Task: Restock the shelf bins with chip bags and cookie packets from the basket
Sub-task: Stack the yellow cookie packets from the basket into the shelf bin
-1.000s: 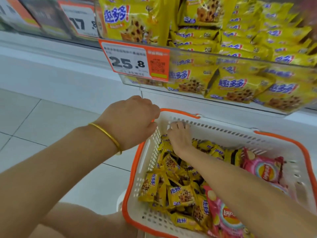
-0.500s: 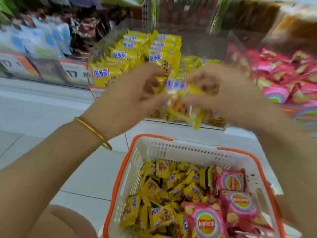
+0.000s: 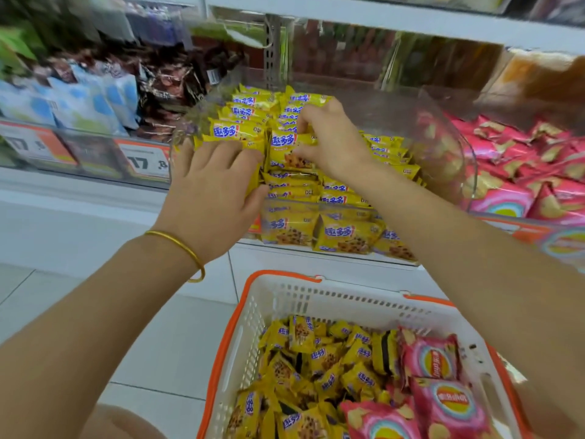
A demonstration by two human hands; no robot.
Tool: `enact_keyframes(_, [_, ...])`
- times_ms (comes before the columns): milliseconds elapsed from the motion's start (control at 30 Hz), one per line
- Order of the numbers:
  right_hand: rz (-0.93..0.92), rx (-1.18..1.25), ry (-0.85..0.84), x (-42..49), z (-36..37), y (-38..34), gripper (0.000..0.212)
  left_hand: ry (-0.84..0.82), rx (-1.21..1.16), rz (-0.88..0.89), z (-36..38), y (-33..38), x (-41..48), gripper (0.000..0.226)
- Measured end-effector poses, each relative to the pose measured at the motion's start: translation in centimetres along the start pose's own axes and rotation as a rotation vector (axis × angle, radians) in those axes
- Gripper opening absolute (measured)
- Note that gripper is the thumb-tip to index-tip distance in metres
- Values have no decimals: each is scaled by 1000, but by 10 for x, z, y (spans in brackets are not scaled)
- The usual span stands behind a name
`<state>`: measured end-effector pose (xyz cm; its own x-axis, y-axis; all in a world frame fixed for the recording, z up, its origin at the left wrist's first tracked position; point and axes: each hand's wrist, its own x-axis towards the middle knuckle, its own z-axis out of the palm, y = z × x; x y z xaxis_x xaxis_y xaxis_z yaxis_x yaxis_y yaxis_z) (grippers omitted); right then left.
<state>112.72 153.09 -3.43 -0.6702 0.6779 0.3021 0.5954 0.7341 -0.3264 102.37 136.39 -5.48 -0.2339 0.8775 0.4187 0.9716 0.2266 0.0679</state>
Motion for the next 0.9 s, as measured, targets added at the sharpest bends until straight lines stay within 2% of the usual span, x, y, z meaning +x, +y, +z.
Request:
enact_keyframes(133, [9,-175,-47,-7,-2,-5,35,6,-33,16,-2,0,0,56])
enact_keyframes(233, [-7,-269,112,-30,-26,-11,42,137,-72,89,-14,5,-6,44])
enact_keyframes(300, [-70,-63,293,-69,-46,-15,32,249,-122,169,-23,12,-17,31])
enact_keyframes(367, [-141,208,351,-119,-44,-19,19,230,-171,260,-24,16,-32,24])
enact_keyframes(400, [-126,278,264,-140,-29,-18,14,173,-170,298,-19,17,-40,23])
enact_keyframes(433, [-80,303,109,-156,-5,-14,11,103,-152,326,-12,17,-48,23])
enact_keyframes(500, [17,172,-300,-172,63,1,8,-44,-109,350,4,14,-60,23])
enact_keyframes(567, [72,-31,-617,-182,143,30,23,-180,-88,353,16,12,-67,24])
enact_keyframes(600, [74,-102,-705,-188,178,43,35,-233,-75,350,21,12,-69,26])
enact_keyframes(733, [88,-255,-874,-211,270,75,76,-352,-41,307,37,8,-69,39])
enact_keyframes(800, [125,-242,-926,-216,286,77,75,-363,-41,295,42,4,-67,41])
enact_keyframes(900, [151,-204,-835,-220,293,79,66,-402,-18,286,48,-2,-63,41])
